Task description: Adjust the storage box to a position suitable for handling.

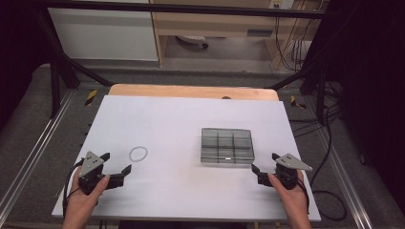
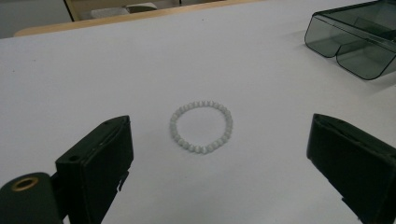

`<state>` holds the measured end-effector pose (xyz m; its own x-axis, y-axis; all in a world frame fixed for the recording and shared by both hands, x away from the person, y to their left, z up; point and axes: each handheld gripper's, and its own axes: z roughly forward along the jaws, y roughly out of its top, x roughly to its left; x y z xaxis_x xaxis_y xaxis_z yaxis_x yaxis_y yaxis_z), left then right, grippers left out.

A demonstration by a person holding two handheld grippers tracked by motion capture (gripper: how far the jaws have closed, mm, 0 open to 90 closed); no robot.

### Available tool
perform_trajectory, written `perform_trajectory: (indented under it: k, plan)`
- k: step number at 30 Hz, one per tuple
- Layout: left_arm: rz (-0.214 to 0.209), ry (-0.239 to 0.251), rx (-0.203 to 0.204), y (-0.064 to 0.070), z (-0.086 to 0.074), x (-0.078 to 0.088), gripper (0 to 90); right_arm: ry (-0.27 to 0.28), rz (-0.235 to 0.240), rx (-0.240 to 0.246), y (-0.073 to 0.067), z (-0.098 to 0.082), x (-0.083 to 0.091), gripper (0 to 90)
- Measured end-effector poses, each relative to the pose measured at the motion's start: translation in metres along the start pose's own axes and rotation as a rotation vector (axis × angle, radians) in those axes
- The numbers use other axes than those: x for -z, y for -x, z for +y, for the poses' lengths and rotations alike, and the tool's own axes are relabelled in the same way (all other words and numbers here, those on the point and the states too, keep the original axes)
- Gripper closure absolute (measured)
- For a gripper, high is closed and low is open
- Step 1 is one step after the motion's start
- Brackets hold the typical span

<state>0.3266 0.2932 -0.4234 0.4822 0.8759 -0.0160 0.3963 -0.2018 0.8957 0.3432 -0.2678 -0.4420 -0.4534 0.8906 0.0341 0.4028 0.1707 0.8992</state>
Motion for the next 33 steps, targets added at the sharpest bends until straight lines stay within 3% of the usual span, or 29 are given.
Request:
perform_trajectory:
  k: [7,12,15,18,21,25,33]
  plan:
    - [0.006,-0.003,0.001,0.001,-0.001,-0.001,6.8,0.011,-0.003,-0.014,-0.003,0.003,0.001,4.8]
    - [0.010,-0.006,0.012,0.001,-0.002,-0.003,6.9,0.073,0.014,-0.020,-0.006,0.011,0.007,5.8]
    - [0.013,0.001,0.010,0.002,0.000,-0.002,6.8,0.080,0.015,-0.023,-0.009,0.013,0.012,9.7]
    - [0.010,0.004,0.009,0.003,0.001,-0.001,6.8,0.078,0.011,0.010,-0.010,0.012,0.016,24.5]
    - [0.017,0.003,0.008,0.003,0.000,-0.002,7.0,0.086,0.012,0.001,-0.008,0.015,0.020,39.3]
    - [0.030,0.022,0.010,0.002,0.001,0.001,8.5,0.057,-0.018,-0.021,-0.004,0.017,0.023,61.3]
    - [0.021,0.003,0.026,0.009,0.000,-0.001,9.2,-0.017,-0.028,-0.018,0.000,0.026,0.017,83.8]
